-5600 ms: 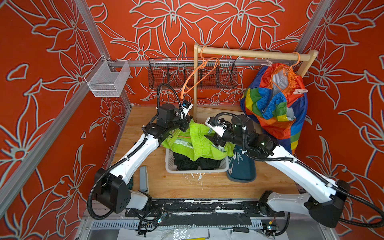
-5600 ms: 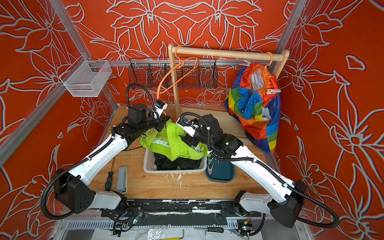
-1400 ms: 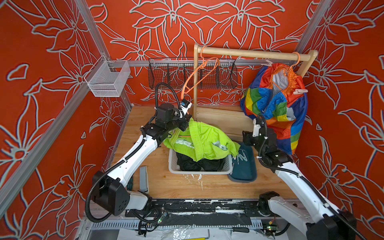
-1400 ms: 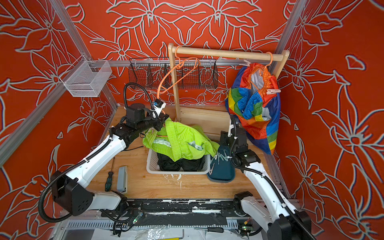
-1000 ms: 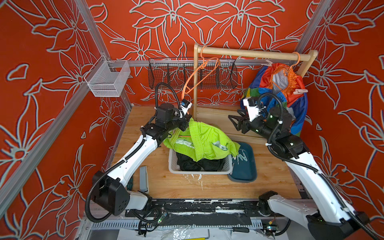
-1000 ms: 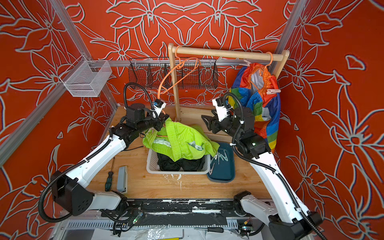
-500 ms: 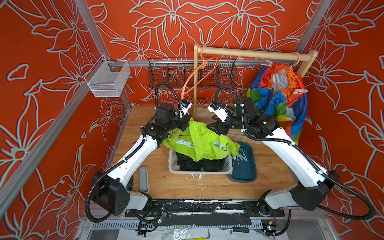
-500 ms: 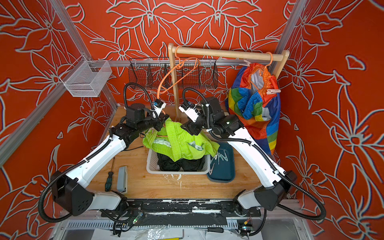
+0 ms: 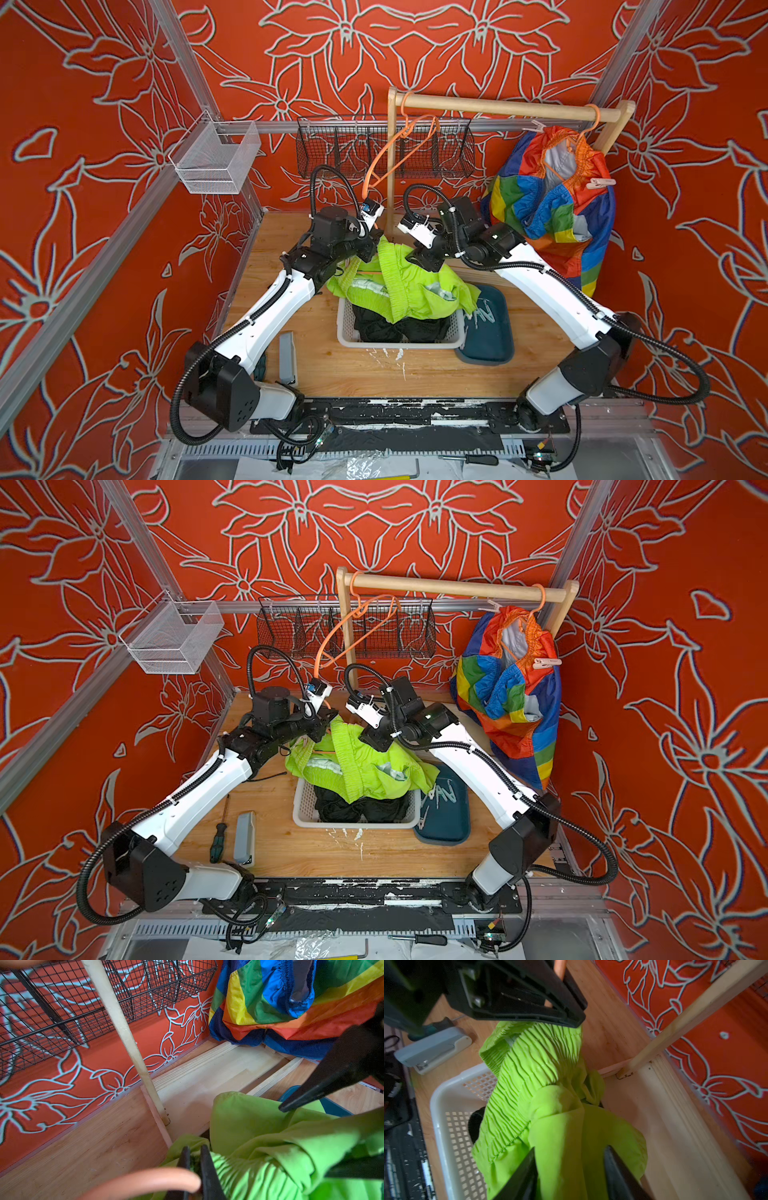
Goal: Remove the clothespins securing shorts to the hanger
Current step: Remove the clothespin from the hanger.
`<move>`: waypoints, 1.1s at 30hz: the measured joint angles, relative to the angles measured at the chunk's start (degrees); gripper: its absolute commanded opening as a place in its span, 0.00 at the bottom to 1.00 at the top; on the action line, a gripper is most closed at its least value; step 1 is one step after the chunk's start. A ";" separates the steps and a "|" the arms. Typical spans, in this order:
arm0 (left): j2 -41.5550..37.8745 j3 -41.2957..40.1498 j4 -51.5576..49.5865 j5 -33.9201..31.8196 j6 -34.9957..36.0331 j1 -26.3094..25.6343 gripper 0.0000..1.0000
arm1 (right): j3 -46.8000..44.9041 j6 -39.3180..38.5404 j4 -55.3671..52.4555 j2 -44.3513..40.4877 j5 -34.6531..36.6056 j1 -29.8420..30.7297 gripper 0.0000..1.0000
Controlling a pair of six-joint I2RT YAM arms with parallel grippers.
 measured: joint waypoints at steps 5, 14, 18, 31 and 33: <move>0.00 0.00 0.20 -0.22 0.00 0.28 0.00 | -0.76 -0.81 0.55 -0.09 -0.09 0.61 0.00; -0.09 0.00 -0.04 0.68 -0.35 0.72 0.41 | -6.60 -1.62 5.22 -3.41 1.31 0.76 0.00; -1.62 -0.13 0.52 0.83 -1.44 3.34 0.67 | -9.44 -0.94 6.58 -4.28 2.47 0.11 0.00; -9.64 -0.96 -0.26 -1.92 -1.20 12.79 0.85 | -22.56 6.88 17.00 -13.84 -8.28 -8.50 0.00; -9.53 -0.74 -1.60 -1.97 -0.26 13.57 0.85 | -25.53 9.16 20.11 -16.13 -11.04 -10.49 0.00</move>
